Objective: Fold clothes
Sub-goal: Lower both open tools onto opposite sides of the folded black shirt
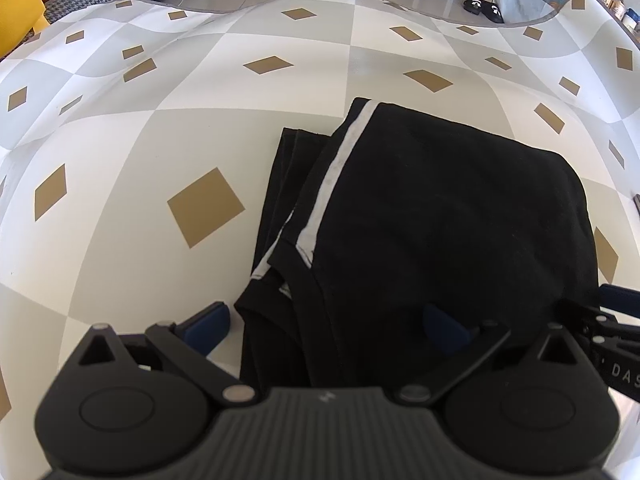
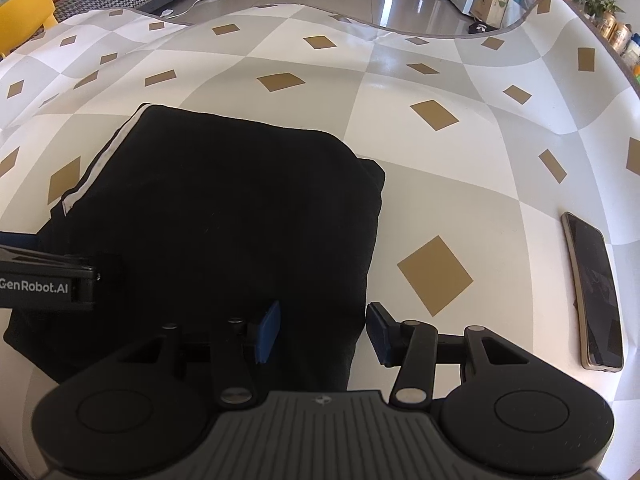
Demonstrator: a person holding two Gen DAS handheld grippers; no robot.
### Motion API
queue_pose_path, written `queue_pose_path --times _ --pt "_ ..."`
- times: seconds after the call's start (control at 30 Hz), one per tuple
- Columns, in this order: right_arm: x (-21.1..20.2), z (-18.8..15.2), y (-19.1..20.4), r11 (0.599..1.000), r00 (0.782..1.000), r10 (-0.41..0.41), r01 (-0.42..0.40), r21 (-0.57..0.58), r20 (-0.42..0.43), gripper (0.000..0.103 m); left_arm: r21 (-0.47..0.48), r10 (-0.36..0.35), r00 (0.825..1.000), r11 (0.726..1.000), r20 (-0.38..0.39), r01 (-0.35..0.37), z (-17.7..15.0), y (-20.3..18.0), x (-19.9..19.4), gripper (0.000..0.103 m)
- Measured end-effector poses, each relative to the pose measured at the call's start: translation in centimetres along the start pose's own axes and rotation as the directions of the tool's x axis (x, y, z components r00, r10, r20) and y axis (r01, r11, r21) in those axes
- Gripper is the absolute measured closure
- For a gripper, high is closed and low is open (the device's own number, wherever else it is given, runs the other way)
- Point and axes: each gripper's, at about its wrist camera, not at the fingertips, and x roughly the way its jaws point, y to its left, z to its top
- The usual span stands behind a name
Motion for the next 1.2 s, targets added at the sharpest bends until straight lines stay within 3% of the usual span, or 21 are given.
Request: queue_pose_path --times 1.2 --pt "0.0 0.4 1.1 0.998 0.998 -0.052 0.052 -0.019 -0.027 0.056 0.007 -0.003 1.000 1.000 -0.008 0.003 0.1 -0.2 0.1 0.000"
